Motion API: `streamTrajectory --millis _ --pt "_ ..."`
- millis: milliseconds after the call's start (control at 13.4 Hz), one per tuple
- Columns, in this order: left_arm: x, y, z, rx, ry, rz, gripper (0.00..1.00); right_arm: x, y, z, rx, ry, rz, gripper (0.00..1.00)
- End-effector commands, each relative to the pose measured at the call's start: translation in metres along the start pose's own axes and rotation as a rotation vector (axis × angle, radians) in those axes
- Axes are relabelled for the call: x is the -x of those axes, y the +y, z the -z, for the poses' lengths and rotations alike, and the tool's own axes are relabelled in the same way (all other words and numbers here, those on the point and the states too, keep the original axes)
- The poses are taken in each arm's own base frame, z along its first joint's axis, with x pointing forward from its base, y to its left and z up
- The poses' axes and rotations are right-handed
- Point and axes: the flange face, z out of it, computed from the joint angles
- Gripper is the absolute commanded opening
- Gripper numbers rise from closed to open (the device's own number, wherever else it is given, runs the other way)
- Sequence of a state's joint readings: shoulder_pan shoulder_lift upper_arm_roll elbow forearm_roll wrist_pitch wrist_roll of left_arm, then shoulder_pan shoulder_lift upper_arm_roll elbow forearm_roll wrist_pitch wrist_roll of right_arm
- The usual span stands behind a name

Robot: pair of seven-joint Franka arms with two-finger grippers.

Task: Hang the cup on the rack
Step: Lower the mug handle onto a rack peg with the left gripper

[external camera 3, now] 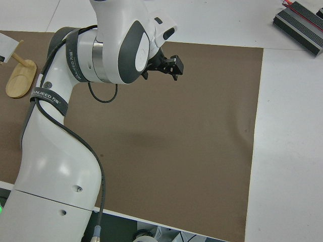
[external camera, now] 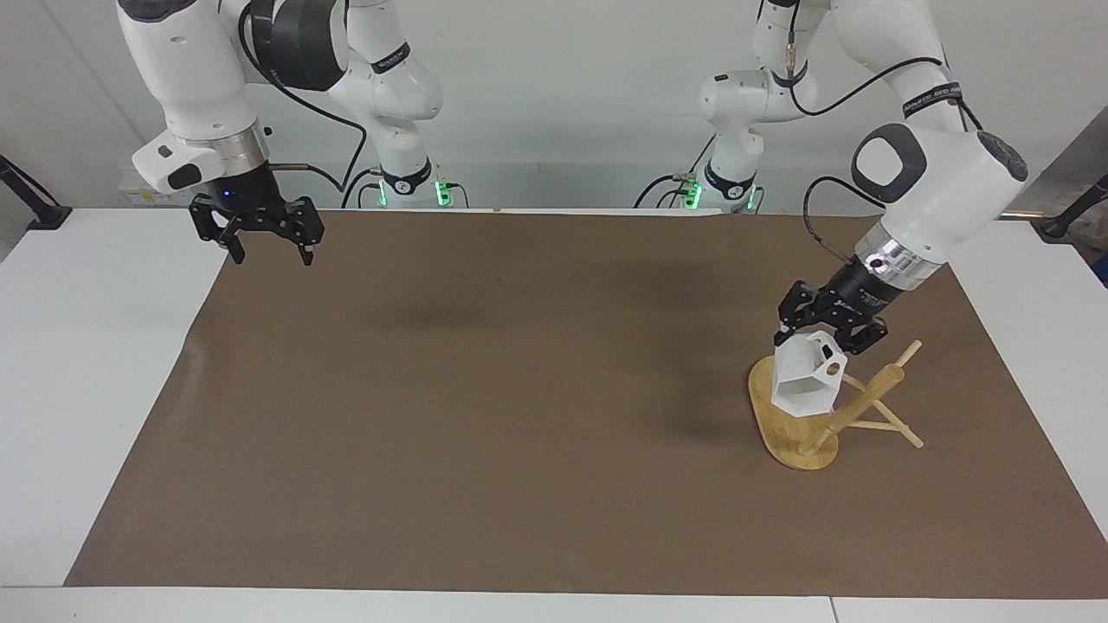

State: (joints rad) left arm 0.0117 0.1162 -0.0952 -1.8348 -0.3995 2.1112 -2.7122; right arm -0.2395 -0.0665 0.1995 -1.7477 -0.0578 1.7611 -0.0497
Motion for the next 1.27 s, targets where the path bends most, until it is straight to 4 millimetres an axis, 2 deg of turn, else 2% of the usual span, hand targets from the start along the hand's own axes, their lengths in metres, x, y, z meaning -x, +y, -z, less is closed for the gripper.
streamTrajectory --millis 0,224,299,374,523,673,1046,1121,1196 --pt "-0.003 0.005 0.0 0.024 -0.001 0.052 0.0 0.001 0.003 0.016 0.01 -0.018 0.001 1.0" --pt "-0.008 0.009 -0.001 0.024 0.012 0.054 0.0 -0.009 0.004 0.046 -0.018 -0.03 0.0 1.0" --pt "-0.01 0.013 0.001 0.029 0.017 0.054 0.0 -0.012 0.004 0.051 -0.022 -0.025 -0.001 1.0" --pt "-0.01 0.012 0.0 0.035 0.027 0.048 0.07 -0.013 0.005 0.049 -0.023 -0.021 -0.008 1.0" --pt "-0.011 0.011 -0.001 0.034 0.036 0.045 0.15 -0.012 0.015 0.043 -0.038 -0.032 -0.066 1.0" --pt "-0.011 0.008 0.0 0.056 0.051 0.02 0.3 -0.011 0.021 0.042 -0.078 -0.032 -0.106 1.0" --pt "-0.009 0.006 0.006 0.076 0.056 -0.015 0.56 -0.008 0.016 0.037 -0.083 -0.044 -0.103 1.0" --pt "-0.009 0.004 0.007 0.077 0.056 -0.026 0.65 -0.006 0.015 0.033 -0.082 -0.052 -0.106 1.0" --pt "-0.008 0.003 0.008 0.078 0.055 -0.043 0.67 -0.003 0.013 0.03 -0.081 -0.06 -0.107 1.0"
